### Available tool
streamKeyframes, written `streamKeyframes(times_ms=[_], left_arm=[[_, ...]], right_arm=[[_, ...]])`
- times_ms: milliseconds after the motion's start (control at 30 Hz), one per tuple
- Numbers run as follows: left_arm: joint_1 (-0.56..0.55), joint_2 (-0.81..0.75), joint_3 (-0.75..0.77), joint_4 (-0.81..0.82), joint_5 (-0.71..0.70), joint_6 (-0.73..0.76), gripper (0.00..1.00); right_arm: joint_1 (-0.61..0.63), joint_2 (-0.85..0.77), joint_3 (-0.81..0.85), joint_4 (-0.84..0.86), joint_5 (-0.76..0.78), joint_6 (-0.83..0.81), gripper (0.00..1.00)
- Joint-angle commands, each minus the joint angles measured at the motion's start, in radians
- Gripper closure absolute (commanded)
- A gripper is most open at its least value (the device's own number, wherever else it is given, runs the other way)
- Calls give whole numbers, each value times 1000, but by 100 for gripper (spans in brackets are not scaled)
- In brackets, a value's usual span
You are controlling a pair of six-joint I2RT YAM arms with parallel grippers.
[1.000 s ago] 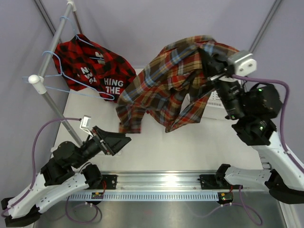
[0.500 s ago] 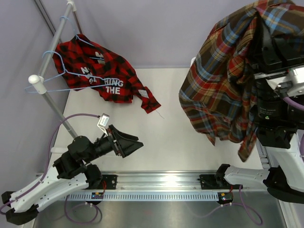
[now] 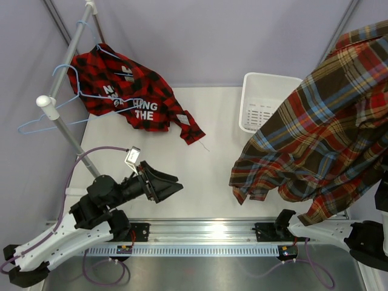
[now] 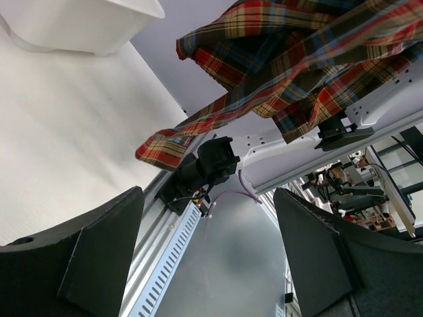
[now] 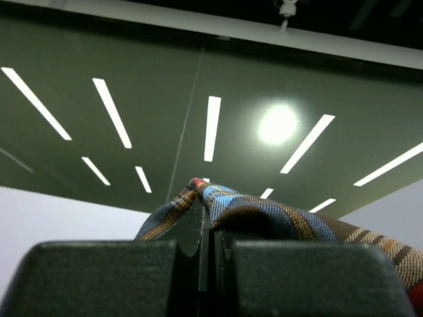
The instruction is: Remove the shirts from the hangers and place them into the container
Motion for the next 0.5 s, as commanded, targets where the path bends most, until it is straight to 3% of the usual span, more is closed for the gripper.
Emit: streamKeyframes(times_ms=[0, 300, 467], left_arm=[[-1, -8, -4, 41, 42, -10, 16], [-3, 79, -18, 147, 131, 1, 22], [-4, 145, 23, 140, 180, 15, 23]], right_arm=[[9, -1, 21, -6, -21, -45, 100], [-25, 198, 148, 66, 17, -258, 100], [-207, 320, 234, 81, -46, -117, 100]])
